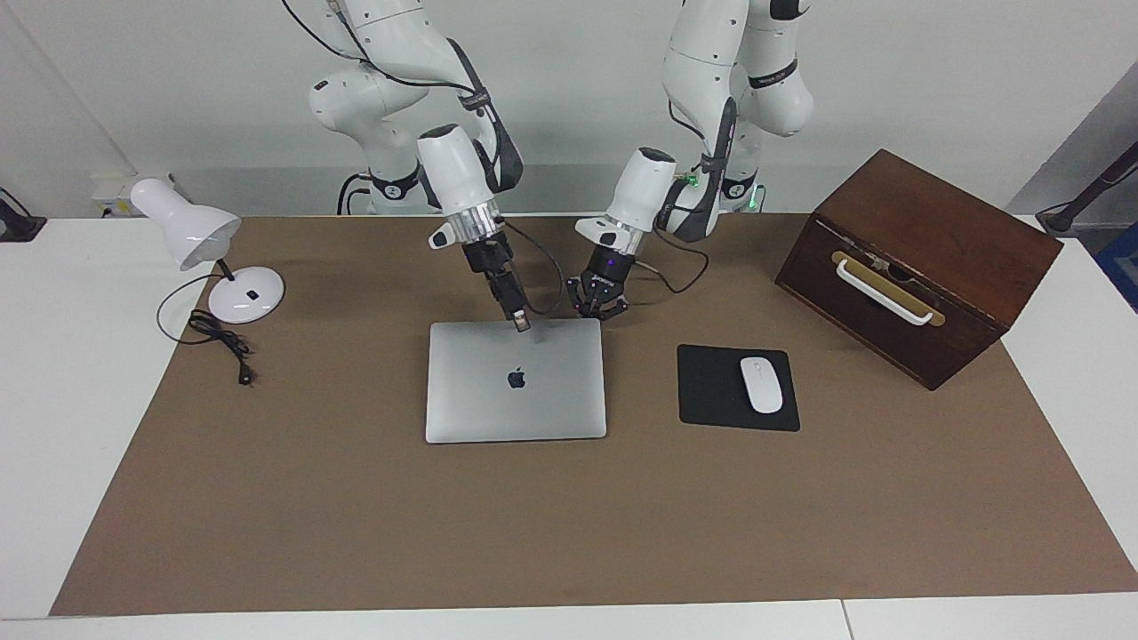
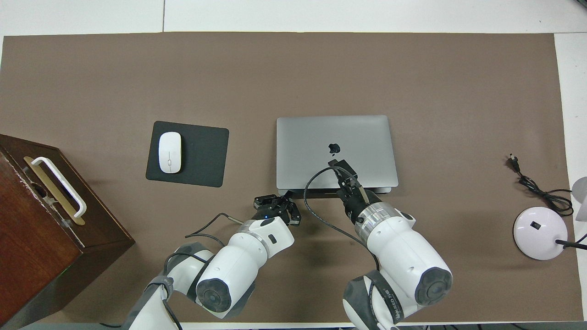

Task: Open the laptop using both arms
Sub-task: 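Lift the laptop lid upward with the right gripper while the left gripper holds the base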

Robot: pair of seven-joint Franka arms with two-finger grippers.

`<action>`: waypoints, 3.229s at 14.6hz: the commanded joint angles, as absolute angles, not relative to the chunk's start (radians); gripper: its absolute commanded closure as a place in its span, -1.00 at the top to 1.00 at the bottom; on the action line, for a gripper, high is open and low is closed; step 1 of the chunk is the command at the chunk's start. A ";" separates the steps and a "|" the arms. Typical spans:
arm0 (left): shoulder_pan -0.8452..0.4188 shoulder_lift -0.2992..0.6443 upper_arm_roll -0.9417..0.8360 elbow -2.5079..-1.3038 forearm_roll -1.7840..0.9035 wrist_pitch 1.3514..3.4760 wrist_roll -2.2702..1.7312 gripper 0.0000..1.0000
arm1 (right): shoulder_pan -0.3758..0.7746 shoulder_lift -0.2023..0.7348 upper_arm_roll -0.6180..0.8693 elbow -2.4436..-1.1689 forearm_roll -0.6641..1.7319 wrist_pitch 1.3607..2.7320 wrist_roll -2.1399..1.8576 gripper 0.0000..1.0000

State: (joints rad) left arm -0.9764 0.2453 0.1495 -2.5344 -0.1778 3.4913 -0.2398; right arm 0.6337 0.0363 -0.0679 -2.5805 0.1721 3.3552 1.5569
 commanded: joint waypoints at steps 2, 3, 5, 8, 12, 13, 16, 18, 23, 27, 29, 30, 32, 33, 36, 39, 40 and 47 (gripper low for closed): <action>-0.979 0.252 0.172 -2.516 -0.193 3.504 -0.230 -1.00 | 0.621 0.077 -0.066 -2.508 0.187 3.327 1.568 1.00; -0.979 0.252 0.172 -2.514 -0.193 3.504 -0.230 -1.00 | 0.623 0.078 -0.066 -2.502 0.187 3.326 1.569 1.00; -0.979 0.252 0.173 -2.514 -0.193 3.504 -0.230 -1.00 | 0.620 0.084 -0.066 -2.482 0.187 3.307 1.569 1.00; -0.980 0.249 0.173 -2.516 -0.192 3.504 -0.229 -1.00 | 0.609 0.094 -0.066 -2.454 0.186 3.287 1.569 1.00; -0.977 0.247 0.173 -2.514 -0.192 3.504 -0.230 -1.00 | 0.609 0.100 -0.066 -2.428 0.186 3.257 1.568 1.00; -0.960 0.248 0.176 -2.505 -0.192 3.504 -0.230 -1.00 | 0.609 0.103 -0.066 -2.416 0.186 3.244 1.569 1.00; -0.939 0.259 0.176 -2.474 -0.184 3.504 -0.227 -1.00 | 0.609 0.109 -0.066 -2.401 0.187 3.231 1.569 1.00; -0.940 0.271 0.176 -2.474 -0.184 3.504 -0.224 -1.00 | 0.607 0.110 -0.066 -2.396 0.186 3.220 1.568 1.00; -0.962 0.307 0.178 -2.476 -0.187 3.504 -0.221 -1.00 | 0.597 0.115 -0.066 -2.381 0.184 3.208 1.565 1.00; -0.969 0.316 0.178 -2.476 -0.189 3.504 -0.219 -1.00 | 0.591 0.127 -0.066 -2.346 0.184 3.177 1.562 1.00; -0.969 0.316 0.178 -2.476 -0.189 3.504 -0.221 -1.00 | 0.584 0.136 -0.066 -2.315 0.184 3.149 1.560 1.00; -0.969 0.316 0.178 -2.476 -0.189 3.504 -0.221 -1.00 | 0.578 0.140 -0.066 -2.300 0.183 3.134 1.557 1.00; -0.969 0.316 0.178 -2.476 -0.190 3.504 -0.221 -1.00 | 0.574 0.152 -0.066 -2.261 0.184 3.096 1.551 1.00; -0.969 0.316 0.178 -2.476 -0.190 3.505 -0.221 -1.00 | 0.574 0.156 -0.066 -2.244 0.184 3.083 1.551 1.00; -0.969 0.318 0.178 -2.476 -0.190 3.505 -0.221 -1.00 | 0.561 0.166 -0.066 -2.218 0.183 3.059 1.549 1.00; -0.969 0.318 0.178 -2.476 -0.190 3.505 -0.221 -1.00 | 0.560 0.173 -0.066 -2.178 0.186 3.007 1.540 1.00; -0.969 0.318 0.178 -2.476 -0.190 3.505 -0.221 -1.00 | 0.561 0.176 -0.066 -2.162 0.186 2.982 1.539 1.00; -0.969 0.318 0.178 -2.476 -0.190 3.505 -0.221 -1.00 | 0.545 0.219 -0.066 -1.996 0.187 2.781 1.497 1.00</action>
